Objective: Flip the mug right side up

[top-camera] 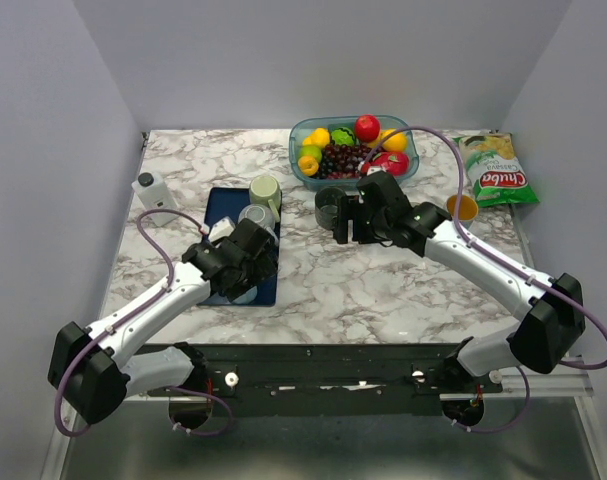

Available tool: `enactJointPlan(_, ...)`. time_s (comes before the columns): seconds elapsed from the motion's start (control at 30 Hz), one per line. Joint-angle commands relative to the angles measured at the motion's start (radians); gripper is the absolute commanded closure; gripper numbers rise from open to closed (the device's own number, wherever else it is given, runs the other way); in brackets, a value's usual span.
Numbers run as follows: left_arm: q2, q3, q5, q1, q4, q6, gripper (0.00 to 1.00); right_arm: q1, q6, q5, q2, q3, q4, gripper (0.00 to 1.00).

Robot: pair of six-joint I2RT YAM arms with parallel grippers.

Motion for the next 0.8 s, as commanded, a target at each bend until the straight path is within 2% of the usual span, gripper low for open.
enactJointPlan(0.0,-0.06,-0.04,-0.142,0.0,-0.076,-0.096,0.17,-0.005,0.012,-0.025,-0.025,-0.022,0.004,0.19)
enactJointPlan(0.2,-0.083,-0.052,-0.181,0.003,-0.093,-0.146,0.17,-0.005,0.017,-0.029,-0.031,-0.038,0.007,0.2)
enactJointPlan(0.3,-0.075,-0.048,-0.204,0.009,-0.13,-0.165,0.23,-0.007,0.02,-0.032,-0.031,-0.041,0.007,0.2)
enactJointPlan(0.37,-0.078,-0.045,-0.218,0.014,-0.153,-0.172,0.31,-0.005,0.022,-0.032,-0.032,-0.042,0.007,0.2)
enactJointPlan(0.53,-0.092,-0.043,-0.253,0.041,-0.182,-0.162,0.4,-0.005,0.023,-0.036,-0.034,-0.044,0.007,0.21)
enactJointPlan(0.77,-0.117,-0.042,-0.288,0.089,-0.233,-0.14,0.45,-0.005,0.026,-0.04,-0.034,-0.047,0.009,0.21)
